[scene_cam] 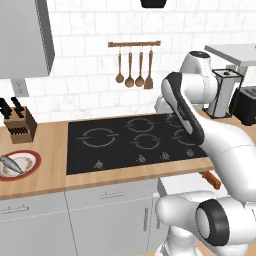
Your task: Pick up the knife from the drawer and place it on the cutting board. Then place the meat from the plate to the cutting board.
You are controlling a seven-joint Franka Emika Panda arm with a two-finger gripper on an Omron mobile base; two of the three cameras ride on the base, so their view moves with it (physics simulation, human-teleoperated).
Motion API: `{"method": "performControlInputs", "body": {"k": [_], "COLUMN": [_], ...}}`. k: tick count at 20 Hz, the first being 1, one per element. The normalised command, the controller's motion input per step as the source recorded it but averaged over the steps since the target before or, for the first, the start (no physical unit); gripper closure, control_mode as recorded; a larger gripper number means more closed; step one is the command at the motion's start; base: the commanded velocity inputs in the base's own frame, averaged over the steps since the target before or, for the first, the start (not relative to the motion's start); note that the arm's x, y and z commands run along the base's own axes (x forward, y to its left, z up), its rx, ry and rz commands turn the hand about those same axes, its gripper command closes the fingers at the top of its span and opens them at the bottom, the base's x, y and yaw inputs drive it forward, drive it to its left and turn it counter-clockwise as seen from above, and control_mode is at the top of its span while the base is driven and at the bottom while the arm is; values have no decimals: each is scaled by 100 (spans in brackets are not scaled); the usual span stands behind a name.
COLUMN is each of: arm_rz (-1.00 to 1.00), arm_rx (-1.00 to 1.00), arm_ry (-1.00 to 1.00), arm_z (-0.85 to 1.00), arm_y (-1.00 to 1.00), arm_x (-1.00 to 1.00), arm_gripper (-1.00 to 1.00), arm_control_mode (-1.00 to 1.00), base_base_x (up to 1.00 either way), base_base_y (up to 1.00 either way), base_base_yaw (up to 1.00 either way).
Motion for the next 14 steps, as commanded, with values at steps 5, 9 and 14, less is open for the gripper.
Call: {"method": "performControlInputs", "body": {"k": [5,9,14], "arm_rz": [0,-14,-21], "arm_rx": [0,2,0], "arm_ry": [0,4,3], "arm_z": [-1,-32,-35], "arm_y": [-1,-17,0], "arm_x": [-3,-49,-43], "arm_gripper": [-100,-100,-100], "arm_control_mode": [-100,-100,-100], "base_base_x": [0,0,0], "base_base_y": [0,0,0], "base_base_yaw": [0,0,0]}}
